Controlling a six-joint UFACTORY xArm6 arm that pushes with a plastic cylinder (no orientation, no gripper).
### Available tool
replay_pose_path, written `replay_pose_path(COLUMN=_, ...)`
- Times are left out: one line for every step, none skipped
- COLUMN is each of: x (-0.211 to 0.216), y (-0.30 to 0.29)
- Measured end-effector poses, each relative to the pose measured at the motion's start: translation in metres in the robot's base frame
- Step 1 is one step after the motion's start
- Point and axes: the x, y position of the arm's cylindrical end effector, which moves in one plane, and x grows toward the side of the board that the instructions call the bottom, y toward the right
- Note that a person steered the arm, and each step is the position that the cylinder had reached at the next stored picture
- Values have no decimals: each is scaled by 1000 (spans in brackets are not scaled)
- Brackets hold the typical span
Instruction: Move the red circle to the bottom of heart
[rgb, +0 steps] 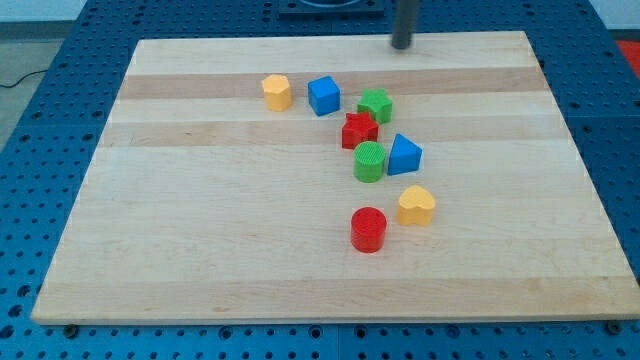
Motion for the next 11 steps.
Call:
replay_pose_path(x=0, y=-74)
replay_pose_path(x=6, y=-149)
replay_pose_path(x=26, y=-226)
replay_pose_path(x=67, y=-272)
replay_pose_path(x=131, y=-280)
replay_pose_path(x=201, y=-246)
replay_pose_path(x=243, y=-202)
replay_pose_path(x=277, y=-155)
replay_pose_path(x=303, y=-128)
replay_pose_path(x=329, y=-78)
replay_pose_path(x=351, y=-43)
